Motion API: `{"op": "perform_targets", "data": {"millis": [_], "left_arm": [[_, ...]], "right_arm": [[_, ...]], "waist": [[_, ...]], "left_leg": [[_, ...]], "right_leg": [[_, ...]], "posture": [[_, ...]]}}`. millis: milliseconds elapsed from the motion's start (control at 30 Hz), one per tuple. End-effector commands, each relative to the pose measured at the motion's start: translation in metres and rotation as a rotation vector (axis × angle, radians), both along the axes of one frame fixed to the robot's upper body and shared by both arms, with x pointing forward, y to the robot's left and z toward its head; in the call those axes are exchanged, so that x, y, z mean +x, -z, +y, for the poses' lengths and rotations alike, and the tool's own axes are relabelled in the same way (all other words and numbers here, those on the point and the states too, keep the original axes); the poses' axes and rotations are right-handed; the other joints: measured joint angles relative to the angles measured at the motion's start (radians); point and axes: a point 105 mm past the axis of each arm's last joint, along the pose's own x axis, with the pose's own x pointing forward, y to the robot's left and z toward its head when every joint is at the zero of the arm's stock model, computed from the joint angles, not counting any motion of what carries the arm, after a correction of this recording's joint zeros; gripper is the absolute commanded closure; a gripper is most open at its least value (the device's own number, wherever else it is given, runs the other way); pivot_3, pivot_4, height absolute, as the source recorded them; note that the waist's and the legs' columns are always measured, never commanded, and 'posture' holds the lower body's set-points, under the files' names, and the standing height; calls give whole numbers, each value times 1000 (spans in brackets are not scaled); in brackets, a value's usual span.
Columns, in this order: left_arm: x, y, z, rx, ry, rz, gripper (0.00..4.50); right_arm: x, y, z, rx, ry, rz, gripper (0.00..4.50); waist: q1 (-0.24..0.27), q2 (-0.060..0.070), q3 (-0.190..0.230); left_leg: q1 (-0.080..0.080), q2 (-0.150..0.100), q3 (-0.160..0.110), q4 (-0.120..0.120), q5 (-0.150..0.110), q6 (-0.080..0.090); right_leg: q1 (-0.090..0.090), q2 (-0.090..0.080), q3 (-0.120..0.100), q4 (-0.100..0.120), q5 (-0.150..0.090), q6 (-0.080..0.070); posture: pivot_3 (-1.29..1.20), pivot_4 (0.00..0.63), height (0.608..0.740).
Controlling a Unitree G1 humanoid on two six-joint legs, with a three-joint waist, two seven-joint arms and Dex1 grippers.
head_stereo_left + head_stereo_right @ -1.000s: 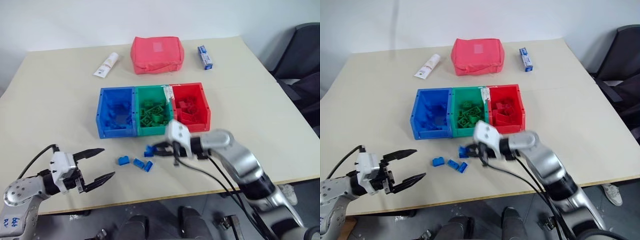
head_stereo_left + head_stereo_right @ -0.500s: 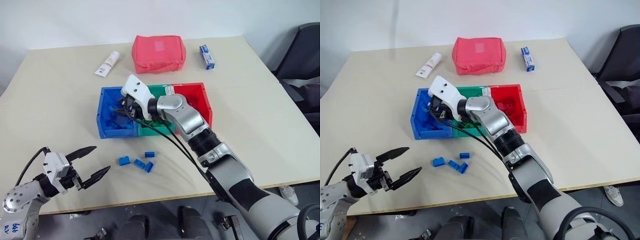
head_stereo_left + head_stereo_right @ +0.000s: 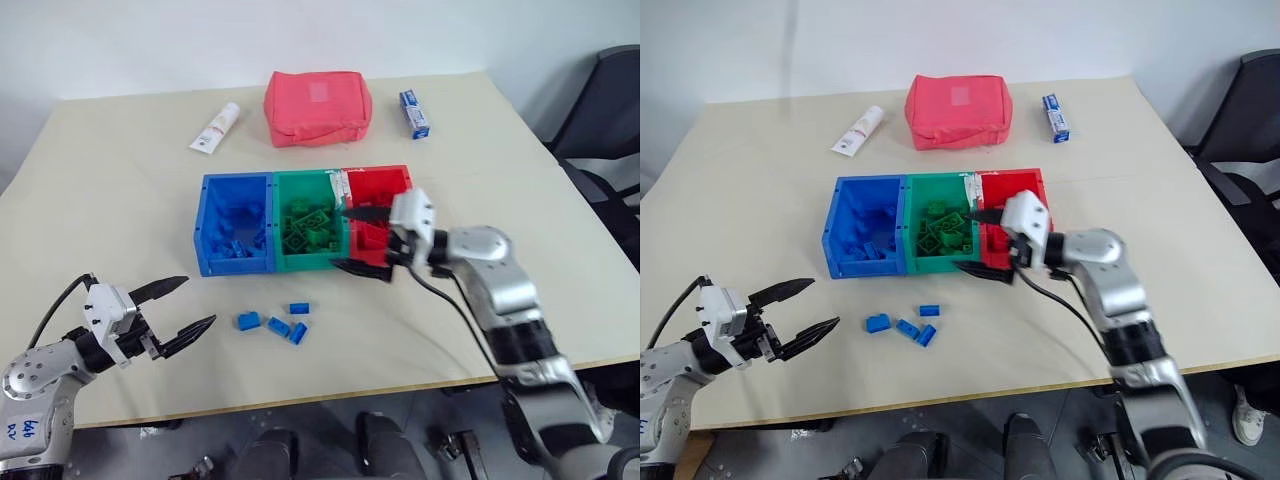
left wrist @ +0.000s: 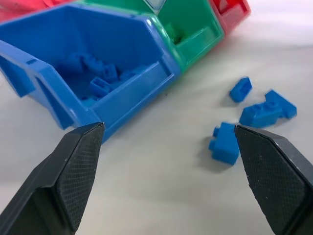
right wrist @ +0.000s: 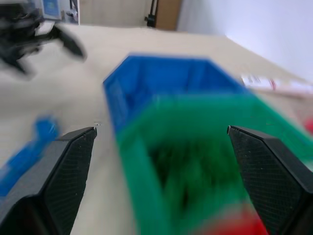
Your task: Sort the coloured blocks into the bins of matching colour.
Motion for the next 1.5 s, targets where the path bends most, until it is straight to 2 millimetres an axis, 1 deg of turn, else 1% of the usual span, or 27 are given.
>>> {"op": "perform_targets", "data": {"millis": [33, 100, 167, 267, 367, 433, 500, 533, 567, 600, 667, 733, 800, 867, 967, 1033, 1167, 1267, 1400, 1500], "left_arm": [[2, -2, 7, 51, 19, 23, 0], [4, -1, 8, 93, 42, 37, 0], [6, -3, 6, 151, 70, 9, 0], [9, -5, 0, 166, 89, 4, 0], [12, -7, -11, 162, 115, 16, 0], [13, -9, -20, 151, 142, 30, 0], [15, -13, -36, 139, 193, 60, 0], [18, -15, -48, 150, 230, 88, 0], [19, -16, -56, 161, 252, 107, 0], [23, -15, -67, 199, 273, 131, 0], [31, -17, -93, 256, 314, 124, 0], [37, -18, -118, 275, 342, 133, 0], [40, -11, -139, 317, 372, 157, 0], [43, -6, -154, 366, 394, 165, 0], [49, 6, -160, 441, 374, 214, 0], [55, 8, -162, 467, 344, 215, 0], [61, 12, -163, 496, 319, 224, 0], [61, 15, -164, 498, 318, 236, 608], [60, 18, -166, 499, 327, 257, 1846], [58, 24, -162, 533, 333, 291, 2806]], "right_arm": [[-22, -10, -21, 17, -25, -55, 24], [-32, -3, -46, 22, 50, -20, 24], [-42, 2, -64, 19, 121, -6, 24], [-54, 7, -78, 16, 186, 16, 24], [-59, 4, -83, 36, 236, 19, 24], [-62, 3, -84, 45, 248, 33, 24], [-68, 2, -85, 43, 247, 54, 24], [-73, 2, -86, 33, 242, 66, 24], [-77, 2, -86, 26, 238, 74, 24], [-82, 4, -85, 13, 225, 97, 24], [-90, 6, -84, -3, 214, 133, 24], [-96, 8, -81, -16, 200, 159, 24], [-103, 12, -75, -29, 171, 187, 24], [-107, 16, -68, -37, 146, 205, 24], [-112, 20, -60, -36, 122, 217, 24], [-112, 21, -58, -27, 121, 216, 24], [-110, 22, -56, -20, 130, 214, 24], [-110, 24, -58, -17, 139, 222, 0], [-110, 26, -59, -17, 146, 227, 0], [-108, 24, -58, -14, 143, 221, 0]], "waist": [[-2, 0, 0], [4, 0, 0], [8, 0, 0], [14, 0, 0], [12, 0, 0], [13, 0, 0], [21, 0, 0], [27, 0, 0], [32, 0, 0], [39, 0, 0], [49, 0, 0], [55, 0, 0], [57, 0, 0], [54, 0, 1], [48, -1, 1], [49, -1, 1], [56, -2, 1], [57, -2, 1], [56, -2, 1], [54, -2, 1]], "left_leg": [[0, 1, 0, 0, 0, 0], [1, 2, 1, 0, 0, -1], [1, 3, 0, 0, 0, -1], [2, 1, 0, 0, 0, 0], [3, 1, 0, 1, 0, 0], [4, 1, 0, 1, 0, 0], [4, 1, 0, 1, 0, 0], [3, 1, 0, 1, 0, 0], [3, 1, -1, 1, 0, 0], [3, 1, -2, 2, 0, 0], [3, -1, -2, 2, 0, 1], [2, -2, -2, 2, 1, 2], [2, -3, -1, 3, 1, 3], [2, -3, -1, 3, 1, 3], [2, -1, 0, 2, 1, 3], [2, -1, 1, 2, 1, 3], [2, -2, 0, 3, 2, 3], [2, -2, 0, 3, 2, 3], [2, -2, 0, 4, 2, 3], [3, -2, 0, 3, 2, 3]], "right_leg": [[0, 0, 0, 0, 0, 0], [0, 0, 1, 0, 0, 0], [1, 0, 0, 0, 0, 0], [4, 0, 0, -1, 0, 1], [6, -1, 1, -3, 1, 2], [7, -1, 1, -3, 1, 2], [7, -1, 0, -3, 1, 2], [7, -1, 0, -3, 1, 2], [7, -1, 0, -3, 1, 2], [7, -1, -1, -3, 1, 3], [8, -1, -1, -4, 2, 3], [9, -1, 0, -6, 3, 6], [10, -1, 1, -6, 4, 7], [9, 0, 1, -6, 4, 8], [9, 1, 2, -6, 4, 8], [8, 1, 2, -6, 4, 8], [9, 1, 2, -6, 4, 8], [9, 0, 2, -6, 4, 8], [9, 0, 1, -6, 4, 8], [9, 1, 2, -5, 4, 8]], "posture": [[0, 150, 740], [0, 150, 740], [0, 150, 740], [0, 150, 740], [0, 150, 740], [0, 150, 740], [0, 150, 740], [0, 150, 740], [0, 150, 740], [0, 150, 740], [0, 150, 740], [0, 150, 740], [0, 150, 740], [0, 150, 740], [0, 150, 740], [0, 150, 740], [0, 150, 740], [0, 150, 740], [0, 150, 740], [0, 150, 740]]}}
